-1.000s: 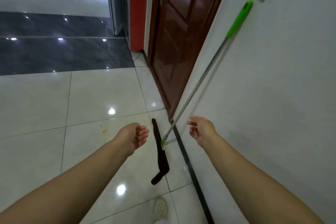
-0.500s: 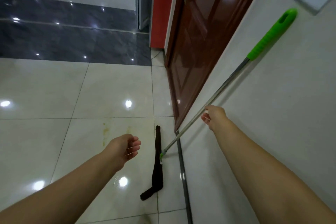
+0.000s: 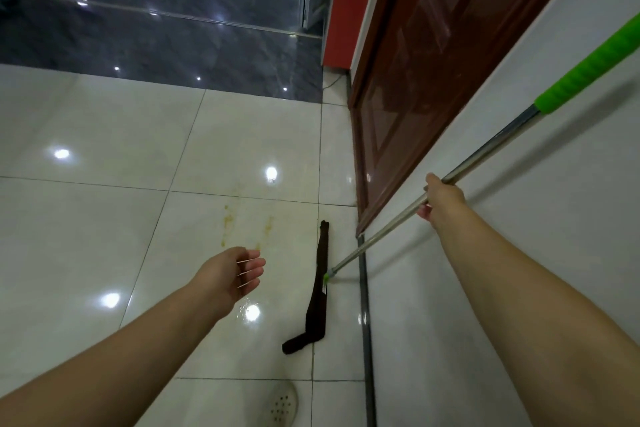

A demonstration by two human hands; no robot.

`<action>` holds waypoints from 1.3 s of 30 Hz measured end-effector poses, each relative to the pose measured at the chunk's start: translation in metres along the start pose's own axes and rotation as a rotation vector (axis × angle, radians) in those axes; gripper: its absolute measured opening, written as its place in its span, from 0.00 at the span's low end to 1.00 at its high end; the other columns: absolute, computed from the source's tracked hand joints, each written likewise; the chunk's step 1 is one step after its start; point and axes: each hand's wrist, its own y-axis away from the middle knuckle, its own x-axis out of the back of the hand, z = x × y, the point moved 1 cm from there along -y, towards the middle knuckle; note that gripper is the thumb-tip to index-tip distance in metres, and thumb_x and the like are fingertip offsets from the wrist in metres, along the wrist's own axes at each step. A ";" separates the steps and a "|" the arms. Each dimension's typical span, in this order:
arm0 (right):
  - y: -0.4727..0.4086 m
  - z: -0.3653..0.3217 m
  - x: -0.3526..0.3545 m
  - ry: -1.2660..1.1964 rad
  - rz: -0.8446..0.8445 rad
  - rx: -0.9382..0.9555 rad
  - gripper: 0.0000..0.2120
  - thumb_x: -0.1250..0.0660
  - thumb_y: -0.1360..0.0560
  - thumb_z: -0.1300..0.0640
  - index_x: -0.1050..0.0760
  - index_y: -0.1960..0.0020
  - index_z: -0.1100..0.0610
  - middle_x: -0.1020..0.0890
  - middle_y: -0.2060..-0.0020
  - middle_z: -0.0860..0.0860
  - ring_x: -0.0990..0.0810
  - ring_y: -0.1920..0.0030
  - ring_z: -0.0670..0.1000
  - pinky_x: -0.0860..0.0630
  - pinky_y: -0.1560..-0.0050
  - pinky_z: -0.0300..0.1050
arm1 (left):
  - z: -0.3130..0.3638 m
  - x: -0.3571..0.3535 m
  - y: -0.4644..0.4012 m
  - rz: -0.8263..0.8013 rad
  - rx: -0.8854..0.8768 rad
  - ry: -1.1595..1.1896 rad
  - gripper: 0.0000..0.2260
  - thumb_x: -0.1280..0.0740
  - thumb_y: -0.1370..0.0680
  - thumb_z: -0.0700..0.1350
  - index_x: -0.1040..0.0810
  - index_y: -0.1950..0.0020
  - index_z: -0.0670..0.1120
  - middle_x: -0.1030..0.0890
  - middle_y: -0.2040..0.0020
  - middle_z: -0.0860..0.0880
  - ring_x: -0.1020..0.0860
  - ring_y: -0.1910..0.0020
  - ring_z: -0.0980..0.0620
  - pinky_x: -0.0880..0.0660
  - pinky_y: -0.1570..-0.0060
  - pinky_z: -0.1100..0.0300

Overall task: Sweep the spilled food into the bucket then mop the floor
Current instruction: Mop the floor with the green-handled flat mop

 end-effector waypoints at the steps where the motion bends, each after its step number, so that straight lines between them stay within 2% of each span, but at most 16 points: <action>1: 0.005 0.003 -0.002 0.013 0.002 0.003 0.20 0.36 0.23 0.47 0.25 0.39 0.60 0.27 0.64 0.50 0.26 0.68 0.49 0.19 0.57 0.45 | -0.001 0.008 0.001 0.010 0.004 0.009 0.12 0.44 0.19 0.43 0.25 0.57 0.42 0.21 0.60 0.46 0.24 0.63 0.52 0.28 0.63 0.60; 3: 0.020 0.011 -0.004 0.021 0.008 0.010 0.19 0.34 0.23 0.49 0.24 0.40 0.62 0.27 0.65 0.49 0.25 0.67 0.49 0.19 0.47 0.49 | -0.002 0.026 0.003 0.028 0.008 0.024 0.12 0.45 0.19 0.43 0.25 0.57 0.42 0.22 0.60 0.46 0.25 0.63 0.52 0.28 0.63 0.60; 6: 0.052 0.023 -0.008 0.020 0.014 0.029 0.17 0.32 0.24 0.52 0.23 0.42 0.63 0.27 0.66 0.50 0.21 0.61 0.52 0.21 0.43 0.50 | 0.000 0.052 0.010 0.035 0.002 0.039 0.13 0.45 0.18 0.43 0.26 0.57 0.42 0.22 0.60 0.46 0.25 0.63 0.52 0.29 0.63 0.60; 9: 0.094 0.031 -0.016 0.013 0.036 0.064 0.12 0.32 0.25 0.55 0.24 0.47 0.62 0.26 0.66 0.51 0.20 0.59 0.53 0.21 0.43 0.50 | 0.005 0.080 0.019 0.010 -0.006 0.050 0.13 0.46 0.18 0.42 0.26 0.58 0.41 0.22 0.64 0.46 0.26 0.65 0.52 0.29 0.64 0.61; 13: 0.160 0.034 -0.029 -0.001 0.066 0.144 0.07 0.32 0.25 0.59 0.26 0.51 0.61 0.25 0.66 0.50 0.22 0.66 0.50 0.20 0.45 0.51 | 0.015 0.128 0.034 -0.024 -0.031 0.054 0.13 0.46 0.18 0.40 0.26 0.57 0.41 0.23 0.80 0.50 0.25 0.66 0.53 0.28 0.65 0.60; 17: 0.232 0.042 -0.049 0.030 0.071 0.226 0.06 0.33 0.26 0.60 0.26 0.51 0.61 0.24 0.65 0.50 0.23 0.67 0.48 0.19 0.46 0.52 | 0.025 0.193 0.044 -0.046 -0.061 0.041 0.13 0.47 0.18 0.40 0.27 0.58 0.41 0.24 0.82 0.51 0.23 0.78 0.56 0.28 0.66 0.61; 21: 0.304 0.062 -0.081 0.058 0.047 0.284 0.09 0.32 0.26 0.61 0.25 0.47 0.62 0.24 0.62 0.50 0.22 0.66 0.48 0.19 0.47 0.51 | 0.032 0.263 0.049 -0.071 -0.091 0.015 0.14 0.48 0.18 0.40 0.27 0.59 0.41 0.23 0.82 0.50 0.24 0.83 0.57 0.28 0.65 0.62; 24: 0.354 0.081 -0.111 0.080 -0.005 0.309 0.14 0.31 0.27 0.61 0.24 0.42 0.63 0.22 0.58 0.53 0.21 0.63 0.49 0.18 0.48 0.51 | 0.033 0.308 0.050 -0.097 -0.097 -0.013 0.14 0.48 0.18 0.40 0.28 0.60 0.42 0.24 0.82 0.50 0.25 0.85 0.58 0.28 0.64 0.62; 28: 0.411 0.112 -0.145 0.239 -0.117 0.420 0.09 0.30 0.28 0.61 0.21 0.49 0.61 0.19 0.56 0.56 0.17 0.57 0.52 0.17 0.52 0.49 | 0.027 0.350 0.053 -0.119 -0.093 -0.047 0.14 0.48 0.19 0.40 0.28 0.60 0.41 0.24 0.82 0.50 0.25 0.83 0.57 0.28 0.65 0.62; 31: 0.454 0.141 -0.163 0.336 -0.270 0.519 0.01 0.31 0.27 0.63 0.21 0.56 0.61 0.19 0.58 0.56 0.18 0.56 0.52 0.17 0.55 0.45 | 0.015 0.373 0.059 -0.128 -0.061 -0.077 0.14 0.48 0.18 0.39 0.28 0.60 0.41 0.24 0.71 0.47 0.25 0.76 0.55 0.28 0.66 0.63; 33: 0.474 0.165 -0.170 0.386 -0.357 0.553 0.03 0.32 0.27 0.64 0.22 0.59 0.60 0.21 0.61 0.55 0.19 0.57 0.53 0.17 0.52 0.50 | 0.006 0.384 0.063 -0.142 -0.036 -0.108 0.14 0.49 0.18 0.39 0.29 0.60 0.42 0.27 0.67 0.47 0.27 0.79 0.56 0.28 0.70 0.64; 36: 0.492 0.204 -0.178 0.474 -0.429 0.563 0.03 0.32 0.29 0.61 0.21 0.60 0.57 0.20 0.64 0.55 0.19 0.60 0.53 0.18 0.53 0.54 | -0.005 0.396 0.068 -0.140 -0.016 -0.144 0.14 0.48 0.18 0.39 0.28 0.60 0.41 0.25 0.72 0.47 0.28 0.78 0.55 0.30 0.68 0.63; 38: 0.502 0.231 -0.181 0.547 -0.481 0.550 0.03 0.32 0.28 0.59 0.20 0.58 0.56 0.20 0.65 0.53 0.21 0.62 0.50 0.20 0.57 0.47 | -0.013 0.403 0.071 -0.125 -0.012 -0.161 0.14 0.47 0.19 0.39 0.27 0.60 0.40 0.22 0.77 0.48 0.25 0.76 0.55 0.28 0.66 0.62; 39: 0.507 0.244 -0.181 0.575 -0.499 0.541 0.02 0.33 0.27 0.59 0.21 0.57 0.56 0.21 0.66 0.51 0.22 0.63 0.48 0.21 0.59 0.43 | -0.018 0.407 0.073 -0.124 -0.007 -0.170 0.13 0.47 0.19 0.39 0.26 0.58 0.40 0.21 0.74 0.47 0.24 0.72 0.54 0.28 0.64 0.61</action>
